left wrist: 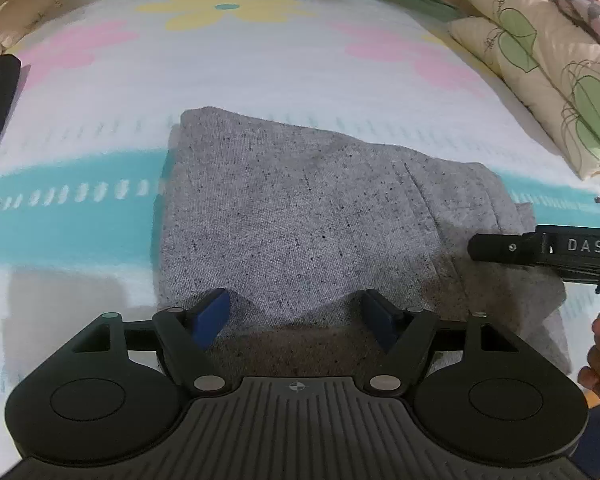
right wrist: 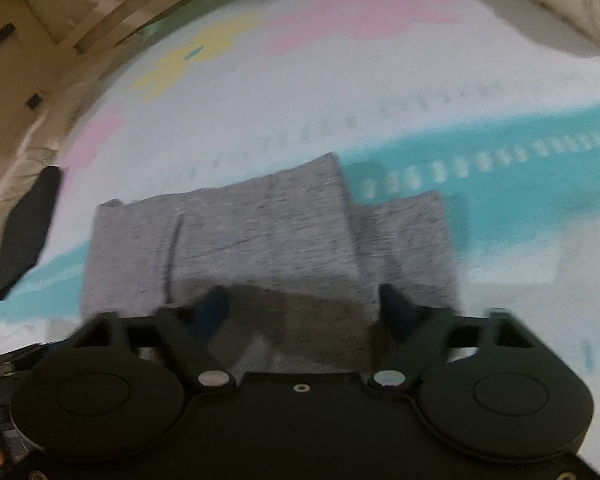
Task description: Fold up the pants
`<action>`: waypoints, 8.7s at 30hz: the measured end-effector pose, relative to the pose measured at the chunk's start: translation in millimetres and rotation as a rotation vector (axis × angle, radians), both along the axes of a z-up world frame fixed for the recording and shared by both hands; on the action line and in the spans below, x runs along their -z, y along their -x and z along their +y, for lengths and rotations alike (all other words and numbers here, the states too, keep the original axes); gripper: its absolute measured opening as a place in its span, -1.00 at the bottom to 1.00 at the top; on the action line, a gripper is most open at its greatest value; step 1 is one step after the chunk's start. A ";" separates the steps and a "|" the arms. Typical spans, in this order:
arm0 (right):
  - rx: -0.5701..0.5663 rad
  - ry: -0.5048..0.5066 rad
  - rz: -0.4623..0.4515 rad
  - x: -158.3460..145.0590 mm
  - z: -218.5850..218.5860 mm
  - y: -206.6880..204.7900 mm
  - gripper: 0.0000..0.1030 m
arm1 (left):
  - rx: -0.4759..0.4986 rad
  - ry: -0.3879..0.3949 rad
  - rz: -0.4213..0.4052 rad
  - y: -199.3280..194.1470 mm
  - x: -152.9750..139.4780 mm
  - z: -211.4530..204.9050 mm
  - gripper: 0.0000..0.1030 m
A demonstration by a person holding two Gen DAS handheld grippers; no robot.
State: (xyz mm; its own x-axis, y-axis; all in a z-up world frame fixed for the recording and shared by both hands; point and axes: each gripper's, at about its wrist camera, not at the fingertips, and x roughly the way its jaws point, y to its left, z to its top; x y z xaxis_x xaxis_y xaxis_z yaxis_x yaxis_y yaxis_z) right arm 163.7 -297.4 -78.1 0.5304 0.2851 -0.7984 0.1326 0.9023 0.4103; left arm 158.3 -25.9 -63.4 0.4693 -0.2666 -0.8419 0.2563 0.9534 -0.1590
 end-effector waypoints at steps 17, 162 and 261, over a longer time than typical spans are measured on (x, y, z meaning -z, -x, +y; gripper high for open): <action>-0.047 0.051 -0.208 -101.5 36.6 45.7 -0.54 | -0.271 0.062 -0.075 0.9 -28.9 94.8 0.39; -0.212 -0.262 -0.068 -14.1 -4.5 -183.6 0.03 | -0.174 0.086 -0.065 -197.0 25.6 69.7 -0.17; 0.024 0.458 -0.085 -91.4 83.0 39.9 0.99 | -0.232 -0.174 -0.243 18.1 -65.9 26.4 0.52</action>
